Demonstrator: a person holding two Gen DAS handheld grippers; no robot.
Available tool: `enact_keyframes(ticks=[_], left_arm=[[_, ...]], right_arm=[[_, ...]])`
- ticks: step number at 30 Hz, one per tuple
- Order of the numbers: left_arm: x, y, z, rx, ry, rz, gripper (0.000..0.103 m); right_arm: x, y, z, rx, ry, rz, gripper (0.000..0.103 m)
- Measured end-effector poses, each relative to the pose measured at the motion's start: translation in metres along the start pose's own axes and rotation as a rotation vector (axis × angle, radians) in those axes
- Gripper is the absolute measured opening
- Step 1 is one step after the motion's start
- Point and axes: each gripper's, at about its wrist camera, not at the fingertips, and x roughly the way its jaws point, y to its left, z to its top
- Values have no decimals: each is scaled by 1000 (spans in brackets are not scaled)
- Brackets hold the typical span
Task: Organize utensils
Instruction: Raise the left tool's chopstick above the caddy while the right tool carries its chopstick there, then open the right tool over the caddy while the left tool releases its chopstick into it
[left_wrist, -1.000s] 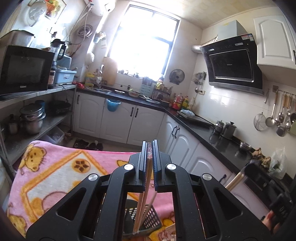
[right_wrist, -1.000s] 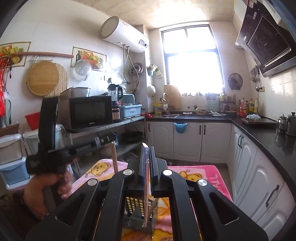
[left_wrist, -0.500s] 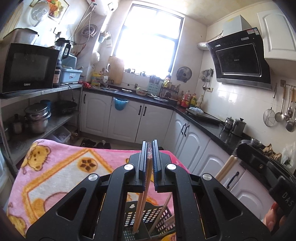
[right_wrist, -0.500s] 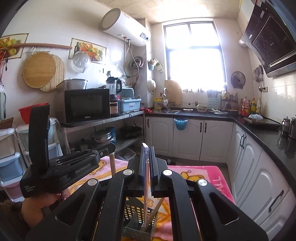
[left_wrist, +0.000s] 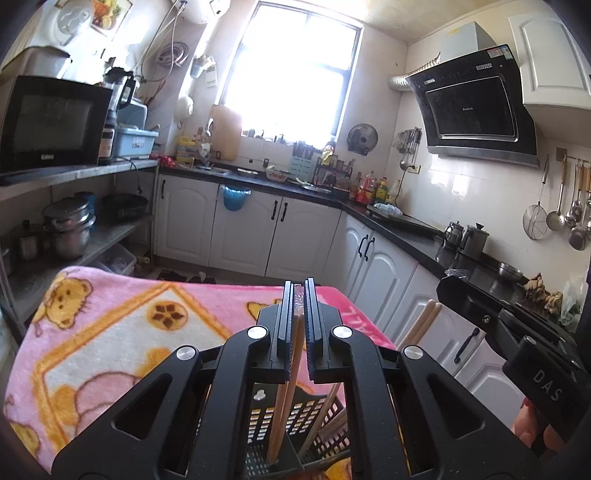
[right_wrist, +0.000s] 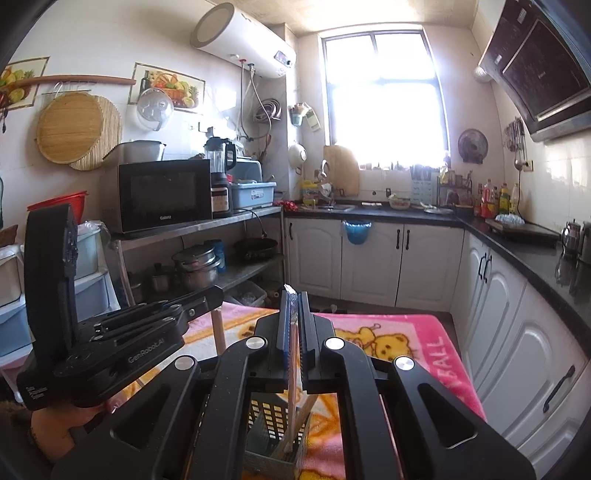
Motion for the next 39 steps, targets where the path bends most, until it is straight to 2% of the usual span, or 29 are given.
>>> enact_keyframes(ticks=[10, 11, 13, 16, 21, 22, 25, 39], left_arm=[[1, 3, -18, -13, 29, -1, 3], [1, 4, -20, -13, 33, 0, 3], [2, 4, -23, -9, 40, 0, 3], [2, 3, -28, -11, 50, 2, 3], [0, 4, -37, -16, 69, 10, 4], [-1, 4, -38, -16, 69, 13, 6], [-6, 6, -42, -25, 75, 21, 27], [-32, 14, -50, -60, 76, 47, 62]], right_arm=[[2, -6, -18, 32, 36, -5, 5], [1, -7, -19, 37, 42, -5, 7], [0, -9, -24, 42, 47, -6, 18], [-5, -13, -31, 49, 58, -16, 20], [-13, -18, -43, 62, 84, -27, 30], [-15, -18, -46, 63, 90, -28, 31], [-20, -20, -54, 57, 106, -40, 36], [-32, -21, -74, 71, 145, -42, 47]])
